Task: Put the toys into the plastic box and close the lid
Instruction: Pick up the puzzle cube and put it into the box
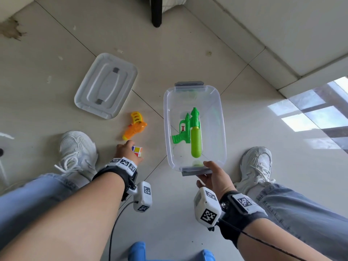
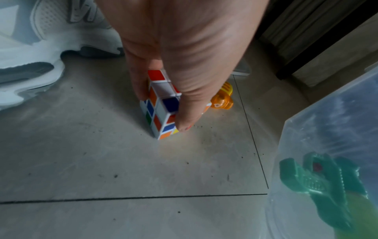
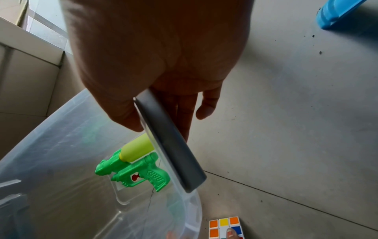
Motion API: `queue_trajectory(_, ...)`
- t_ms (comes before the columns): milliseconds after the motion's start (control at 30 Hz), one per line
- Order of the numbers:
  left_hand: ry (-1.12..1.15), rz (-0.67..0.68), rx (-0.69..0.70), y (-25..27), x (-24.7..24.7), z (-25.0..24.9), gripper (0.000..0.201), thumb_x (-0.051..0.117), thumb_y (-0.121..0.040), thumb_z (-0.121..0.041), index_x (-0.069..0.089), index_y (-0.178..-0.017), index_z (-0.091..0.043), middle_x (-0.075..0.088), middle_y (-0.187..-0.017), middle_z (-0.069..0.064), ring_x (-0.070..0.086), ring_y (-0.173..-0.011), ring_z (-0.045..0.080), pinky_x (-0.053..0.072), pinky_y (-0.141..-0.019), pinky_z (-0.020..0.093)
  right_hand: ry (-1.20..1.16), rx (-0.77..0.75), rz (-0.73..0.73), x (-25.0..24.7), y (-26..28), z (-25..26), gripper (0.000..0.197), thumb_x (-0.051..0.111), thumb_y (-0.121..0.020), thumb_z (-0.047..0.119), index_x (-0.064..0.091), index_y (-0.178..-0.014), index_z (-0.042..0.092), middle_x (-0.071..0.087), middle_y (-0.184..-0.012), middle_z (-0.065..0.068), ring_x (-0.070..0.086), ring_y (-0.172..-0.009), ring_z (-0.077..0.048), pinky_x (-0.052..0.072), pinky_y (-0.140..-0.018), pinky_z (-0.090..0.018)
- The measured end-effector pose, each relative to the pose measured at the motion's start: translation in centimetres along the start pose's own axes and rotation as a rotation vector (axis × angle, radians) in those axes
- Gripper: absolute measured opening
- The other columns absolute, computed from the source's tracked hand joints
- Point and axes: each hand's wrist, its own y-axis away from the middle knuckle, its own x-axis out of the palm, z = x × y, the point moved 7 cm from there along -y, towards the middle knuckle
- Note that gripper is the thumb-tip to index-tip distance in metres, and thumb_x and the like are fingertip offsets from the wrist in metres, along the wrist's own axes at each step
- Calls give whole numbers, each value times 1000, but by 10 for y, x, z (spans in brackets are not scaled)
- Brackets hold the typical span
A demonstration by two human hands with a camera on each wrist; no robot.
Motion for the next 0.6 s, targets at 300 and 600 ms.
queue_trajectory(300,146,-26,66,22,-23,-10,59,74,-74,-18,51,-127,-23,57,-123,10,61,-105,31,47,-82,31,-4,-43,25,1,16,4,6,50,-90,15,49,-84,17,60,-98,-10,58,-72,-17,42,-65,-30)
queue_trajectory(600,559,-199,209,68,-94,-54,37,63,-84,-27,57,-120,-26,61,-110,-4,59,-95,17,50,-82,28,-53,-83,38,-1,37,6,3,50,-90,10,47,-89,8,55,-85,-12,56,-66,-23,54,-52,-27)
